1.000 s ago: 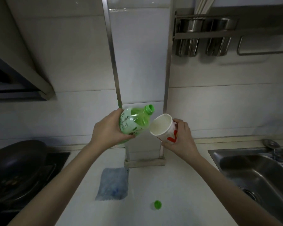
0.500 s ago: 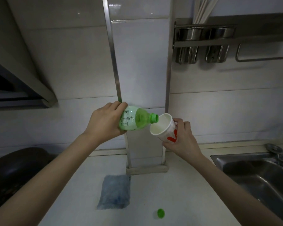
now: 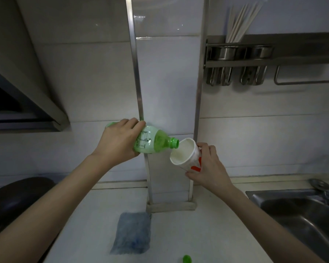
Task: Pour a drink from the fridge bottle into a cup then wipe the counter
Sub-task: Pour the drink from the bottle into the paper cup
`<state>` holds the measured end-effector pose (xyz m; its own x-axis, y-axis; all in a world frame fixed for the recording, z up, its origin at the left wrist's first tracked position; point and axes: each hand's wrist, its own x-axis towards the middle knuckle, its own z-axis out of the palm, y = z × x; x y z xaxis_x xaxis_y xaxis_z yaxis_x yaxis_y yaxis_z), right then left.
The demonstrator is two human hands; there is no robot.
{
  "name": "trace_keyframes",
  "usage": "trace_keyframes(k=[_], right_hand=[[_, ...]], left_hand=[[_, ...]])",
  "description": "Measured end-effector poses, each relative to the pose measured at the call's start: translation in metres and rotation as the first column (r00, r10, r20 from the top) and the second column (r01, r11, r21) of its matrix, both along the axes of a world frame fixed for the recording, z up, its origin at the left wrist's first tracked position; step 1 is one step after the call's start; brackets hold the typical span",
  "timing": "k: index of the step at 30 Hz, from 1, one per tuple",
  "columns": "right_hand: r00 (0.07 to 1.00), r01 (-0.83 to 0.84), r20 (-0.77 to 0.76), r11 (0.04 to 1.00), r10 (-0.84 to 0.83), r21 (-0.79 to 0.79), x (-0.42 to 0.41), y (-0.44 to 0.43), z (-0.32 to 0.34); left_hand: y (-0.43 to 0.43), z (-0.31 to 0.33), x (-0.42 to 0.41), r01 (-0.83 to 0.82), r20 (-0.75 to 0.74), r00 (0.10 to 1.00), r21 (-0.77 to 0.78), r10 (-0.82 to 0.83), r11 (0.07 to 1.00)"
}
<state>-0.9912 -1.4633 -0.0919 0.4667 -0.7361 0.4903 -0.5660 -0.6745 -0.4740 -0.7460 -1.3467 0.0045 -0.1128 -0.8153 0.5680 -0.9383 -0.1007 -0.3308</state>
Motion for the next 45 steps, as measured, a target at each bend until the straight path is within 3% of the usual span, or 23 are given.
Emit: trace_keyframes(k=[45], right_hand=[[0.997, -0.065, -0.041, 0.994, 0.069, 0.086, 0.015, 0.008, 0.000]], left_hand=[[0.004, 0.045, 0.016, -0.028, 0.095, 0.995, -0.045, 0.032, 0.999]])
